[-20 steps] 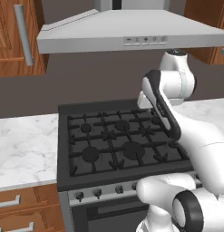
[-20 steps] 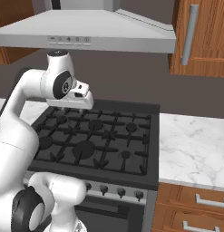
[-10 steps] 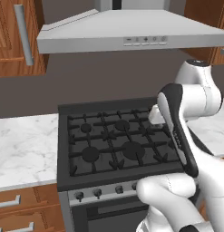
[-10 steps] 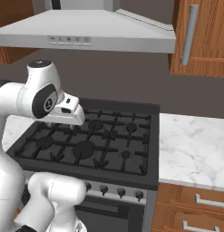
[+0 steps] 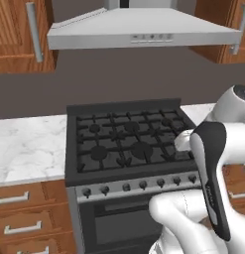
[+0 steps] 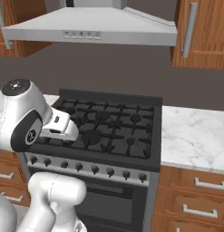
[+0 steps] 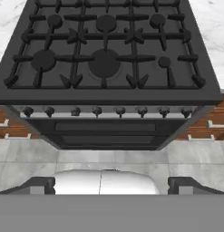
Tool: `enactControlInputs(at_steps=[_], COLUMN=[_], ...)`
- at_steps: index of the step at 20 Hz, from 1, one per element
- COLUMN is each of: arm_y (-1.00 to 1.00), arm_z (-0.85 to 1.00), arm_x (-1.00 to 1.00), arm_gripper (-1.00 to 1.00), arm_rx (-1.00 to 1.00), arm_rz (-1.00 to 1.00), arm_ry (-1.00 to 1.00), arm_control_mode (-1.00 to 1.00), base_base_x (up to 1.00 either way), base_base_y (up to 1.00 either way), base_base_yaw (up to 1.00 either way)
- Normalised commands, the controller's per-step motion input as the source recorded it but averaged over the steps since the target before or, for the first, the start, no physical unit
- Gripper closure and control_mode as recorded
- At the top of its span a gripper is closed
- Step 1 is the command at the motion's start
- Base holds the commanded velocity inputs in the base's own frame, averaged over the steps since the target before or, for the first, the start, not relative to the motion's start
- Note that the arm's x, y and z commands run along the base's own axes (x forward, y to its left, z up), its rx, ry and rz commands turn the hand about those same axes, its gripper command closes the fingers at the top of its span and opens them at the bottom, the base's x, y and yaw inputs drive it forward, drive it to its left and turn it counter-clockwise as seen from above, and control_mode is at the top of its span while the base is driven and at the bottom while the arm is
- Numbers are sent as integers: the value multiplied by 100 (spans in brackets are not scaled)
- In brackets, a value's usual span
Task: Navigate to the toaster.
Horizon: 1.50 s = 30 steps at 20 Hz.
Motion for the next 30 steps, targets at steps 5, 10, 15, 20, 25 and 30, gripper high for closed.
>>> enactControlInputs(at_steps=[5,10,15,20,25,30], arm_y=[0,0,0,0,0,0], arm_z=[0,0,0,0,0,0], arm_x=[0,0,0,0,0,0], arm_gripper=[-100,-100,-100,-100,-100,-100], arm_rx=[0,0,0,0,0,0], arm_rz=[0,0,0,0,0,0], arm_ry=[0,0,0,0,0,0], arm_control_mode=[100,100,100,100,100,100], base_base_x=[-53,0,0,6,0,0], base_base_y=[65,61,17,86,27,-4], base_base_yaw=[40,73,92,70,92,100])
